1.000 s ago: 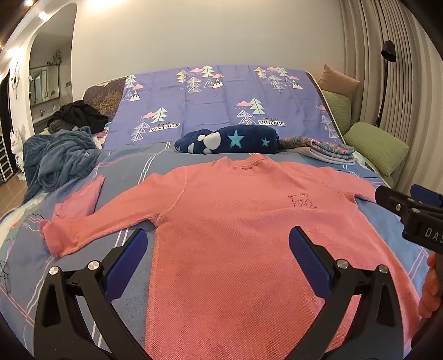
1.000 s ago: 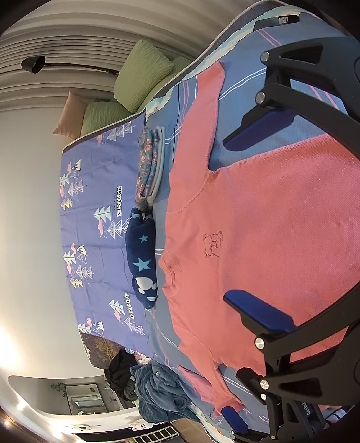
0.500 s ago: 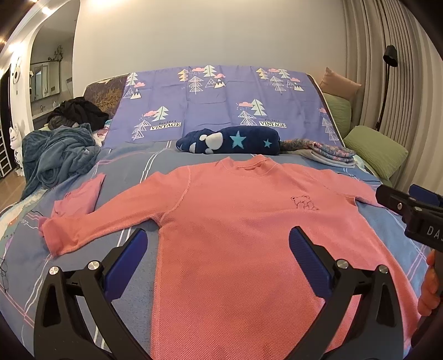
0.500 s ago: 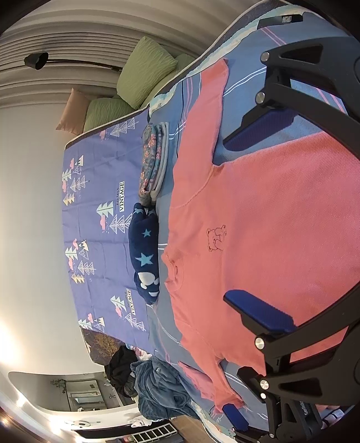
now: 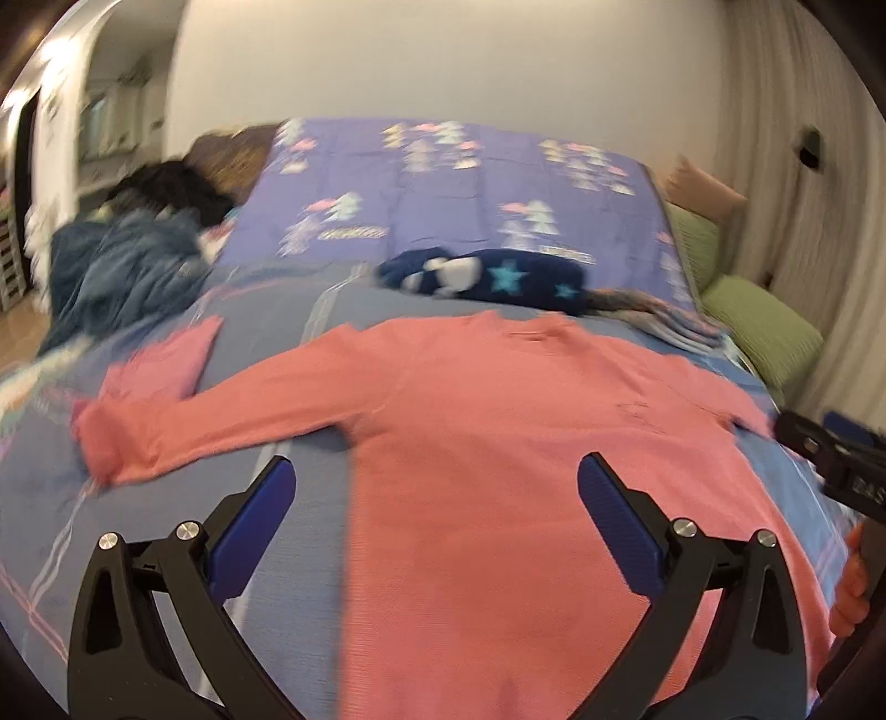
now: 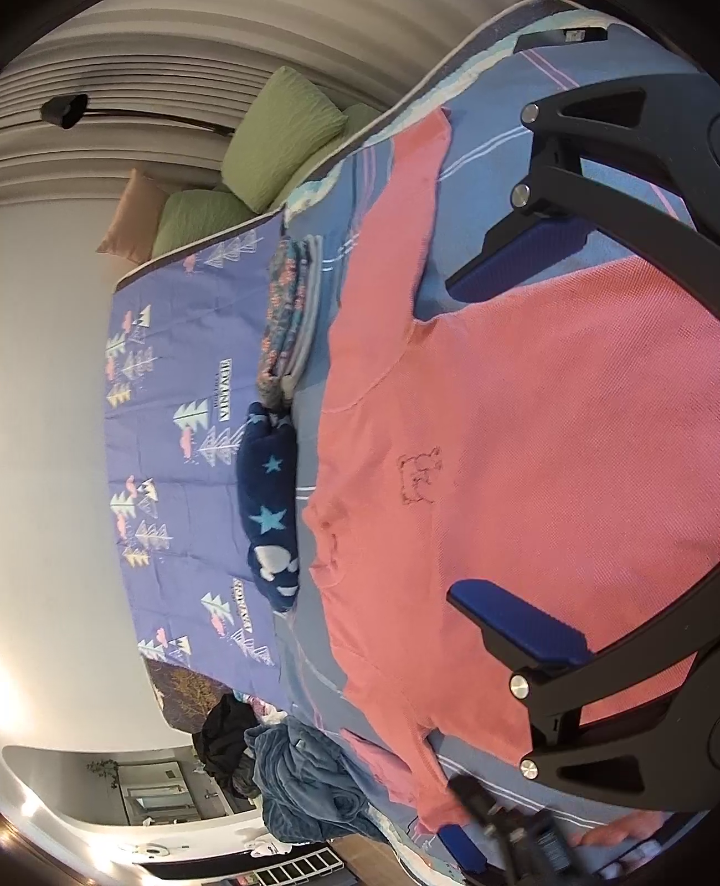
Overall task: Fold small clothes
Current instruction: 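Grasp the sweater sleeve with the left gripper and fold it over the body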
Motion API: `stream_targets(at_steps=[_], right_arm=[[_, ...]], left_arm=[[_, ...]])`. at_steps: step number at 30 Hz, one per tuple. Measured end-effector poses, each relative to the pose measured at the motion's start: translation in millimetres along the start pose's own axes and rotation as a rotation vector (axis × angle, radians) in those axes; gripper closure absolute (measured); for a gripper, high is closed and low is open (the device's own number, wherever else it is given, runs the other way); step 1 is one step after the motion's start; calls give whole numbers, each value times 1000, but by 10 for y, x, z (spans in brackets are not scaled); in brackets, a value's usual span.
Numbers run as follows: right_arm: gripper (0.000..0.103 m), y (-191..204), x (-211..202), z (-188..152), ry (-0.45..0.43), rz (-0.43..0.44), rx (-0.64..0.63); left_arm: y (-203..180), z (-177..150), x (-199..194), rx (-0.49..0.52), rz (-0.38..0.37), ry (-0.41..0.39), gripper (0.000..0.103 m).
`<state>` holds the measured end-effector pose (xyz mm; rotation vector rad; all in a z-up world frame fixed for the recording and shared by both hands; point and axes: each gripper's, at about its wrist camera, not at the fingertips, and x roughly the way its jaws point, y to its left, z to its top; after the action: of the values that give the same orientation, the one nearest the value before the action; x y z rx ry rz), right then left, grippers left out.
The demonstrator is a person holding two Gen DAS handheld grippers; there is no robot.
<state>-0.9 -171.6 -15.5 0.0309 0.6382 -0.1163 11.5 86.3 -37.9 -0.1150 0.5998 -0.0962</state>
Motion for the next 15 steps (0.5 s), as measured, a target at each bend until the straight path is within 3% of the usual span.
stream_targets(at_steps=[4, 8, 11, 15], right_arm=[[2, -82, 159, -11, 38, -23, 16], [2, -104, 271, -7, 57, -27, 27], [2, -75, 323, -35, 67, -27, 10], [2, -53, 393, -50, 84, -43, -16]], left_arm=[[743, -81, 189, -159, 105, 82, 13], [1683, -195, 384, -405, 220, 166, 27], [2507, -294, 493, -607, 305, 169, 28], [3033, -248, 673, -559, 439, 176, 28]])
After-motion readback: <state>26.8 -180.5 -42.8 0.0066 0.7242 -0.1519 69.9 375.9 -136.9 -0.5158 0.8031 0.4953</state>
